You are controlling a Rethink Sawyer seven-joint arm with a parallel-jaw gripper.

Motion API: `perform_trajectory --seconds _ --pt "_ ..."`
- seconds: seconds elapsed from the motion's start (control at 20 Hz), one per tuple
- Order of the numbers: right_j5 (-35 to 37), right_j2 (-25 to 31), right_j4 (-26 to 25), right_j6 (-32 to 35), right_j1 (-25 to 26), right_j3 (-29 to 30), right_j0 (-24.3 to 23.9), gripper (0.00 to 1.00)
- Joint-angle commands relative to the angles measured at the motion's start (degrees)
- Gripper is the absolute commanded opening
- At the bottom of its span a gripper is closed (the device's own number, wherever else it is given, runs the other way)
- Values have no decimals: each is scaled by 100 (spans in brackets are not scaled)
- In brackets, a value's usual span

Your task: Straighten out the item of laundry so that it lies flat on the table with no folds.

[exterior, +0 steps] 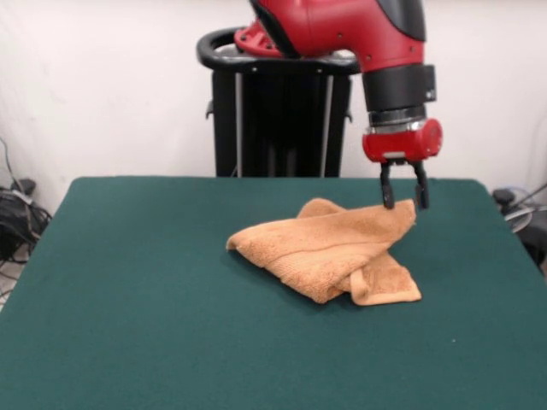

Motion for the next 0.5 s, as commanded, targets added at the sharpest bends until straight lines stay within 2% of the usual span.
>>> perform_trajectory --seconds 0.05,0.5 --pt "305 358 325 1499 282 -30 127 100" --pt "338 315 366 1430 369 -66 158 100"
